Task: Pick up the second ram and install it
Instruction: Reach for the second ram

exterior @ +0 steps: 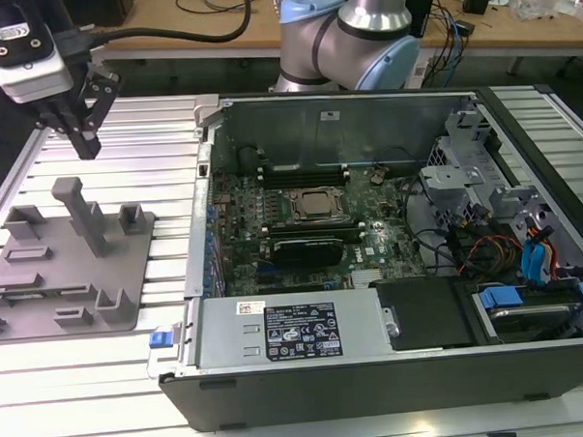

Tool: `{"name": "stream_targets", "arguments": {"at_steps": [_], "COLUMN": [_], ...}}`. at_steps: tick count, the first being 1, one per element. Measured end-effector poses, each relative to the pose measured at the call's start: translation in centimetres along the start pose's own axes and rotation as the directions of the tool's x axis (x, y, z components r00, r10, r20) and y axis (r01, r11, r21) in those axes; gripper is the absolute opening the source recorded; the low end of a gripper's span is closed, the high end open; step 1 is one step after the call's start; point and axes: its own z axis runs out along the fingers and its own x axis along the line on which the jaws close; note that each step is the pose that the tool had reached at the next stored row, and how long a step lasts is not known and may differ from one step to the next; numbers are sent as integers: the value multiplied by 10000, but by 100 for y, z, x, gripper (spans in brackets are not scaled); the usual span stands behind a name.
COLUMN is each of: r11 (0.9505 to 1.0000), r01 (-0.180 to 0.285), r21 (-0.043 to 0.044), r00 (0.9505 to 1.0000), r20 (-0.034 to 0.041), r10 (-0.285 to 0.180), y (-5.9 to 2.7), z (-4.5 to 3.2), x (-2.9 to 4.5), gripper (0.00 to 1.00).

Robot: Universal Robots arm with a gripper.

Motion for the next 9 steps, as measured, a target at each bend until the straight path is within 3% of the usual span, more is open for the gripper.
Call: {"name": "stream_targets", "arguments": {"at_steps": [4, 9], "r11": [10000, 10000], "r01": [1, 0], "r21": [0, 1], "r00": [10000, 10000], "r20": [0, 0], "r10": [-1, 0], "y": [-8, -25], "z": [13, 68], "x": [96, 290], "gripper": [8, 8]}}
